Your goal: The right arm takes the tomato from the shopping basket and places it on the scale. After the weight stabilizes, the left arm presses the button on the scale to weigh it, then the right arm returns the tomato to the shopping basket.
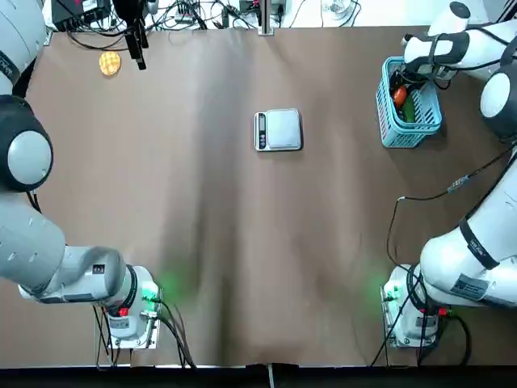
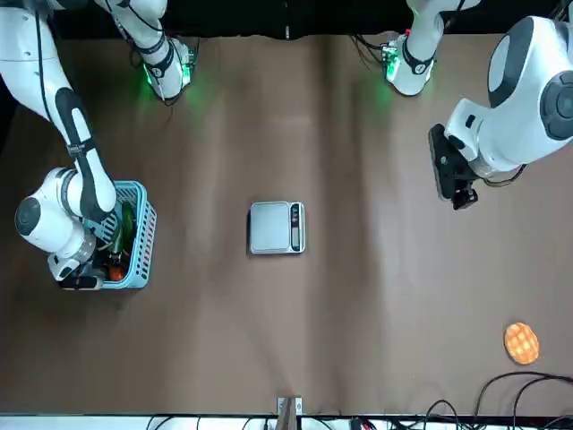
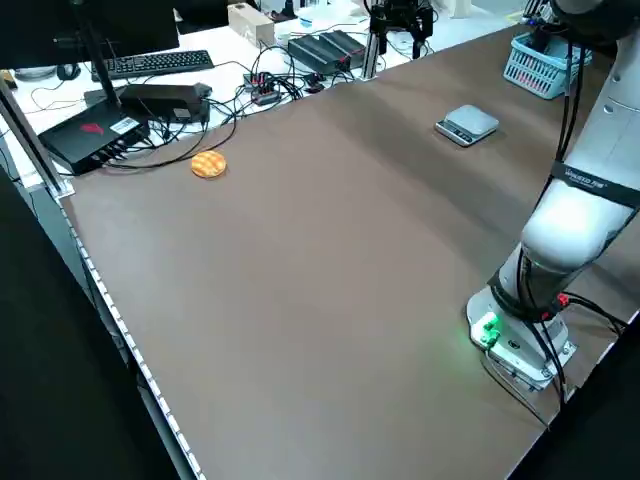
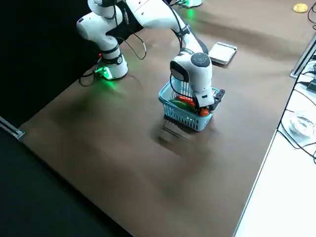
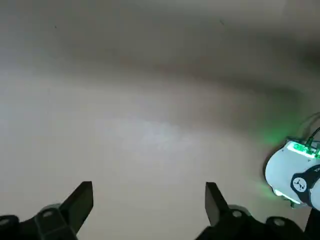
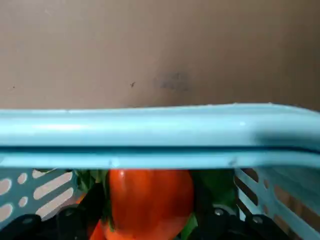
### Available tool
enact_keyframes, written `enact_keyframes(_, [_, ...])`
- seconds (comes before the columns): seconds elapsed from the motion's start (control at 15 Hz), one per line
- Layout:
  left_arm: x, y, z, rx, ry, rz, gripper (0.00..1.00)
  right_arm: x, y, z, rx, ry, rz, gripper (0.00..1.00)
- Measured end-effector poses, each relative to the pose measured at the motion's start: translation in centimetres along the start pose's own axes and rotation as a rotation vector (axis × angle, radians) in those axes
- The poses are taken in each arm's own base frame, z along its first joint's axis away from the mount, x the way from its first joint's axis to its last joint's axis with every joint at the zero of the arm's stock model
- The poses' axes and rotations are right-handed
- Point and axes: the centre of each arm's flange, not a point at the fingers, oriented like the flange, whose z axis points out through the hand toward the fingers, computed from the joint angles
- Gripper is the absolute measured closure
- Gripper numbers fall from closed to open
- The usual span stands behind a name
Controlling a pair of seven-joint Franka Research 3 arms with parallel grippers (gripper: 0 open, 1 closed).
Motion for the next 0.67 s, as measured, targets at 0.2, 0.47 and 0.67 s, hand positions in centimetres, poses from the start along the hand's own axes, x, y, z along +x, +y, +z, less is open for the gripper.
enact_keyframes(0.2, [1.0, -0.8, 0.6, 0.023, 0.018, 0.015, 0.01, 0.1, -0.2, -0.3, 0.001, 0.003, -0.003, 0.23])
enact_keyframes(0.47, [2.7, -2.2, 2.6, 0.033, 0.030, 0.043, 0.01, 0.2, -0.8, -2.9, 0.010, -0.039, -0.013, 0.23])
enact_keyframes(0.67, [4.4, -2.3, 3.1, 0.062, 0.011, 0.089, 0.00, 0.1, -1.2, -5.3, 0.011, -0.053, -0.019, 0.23])
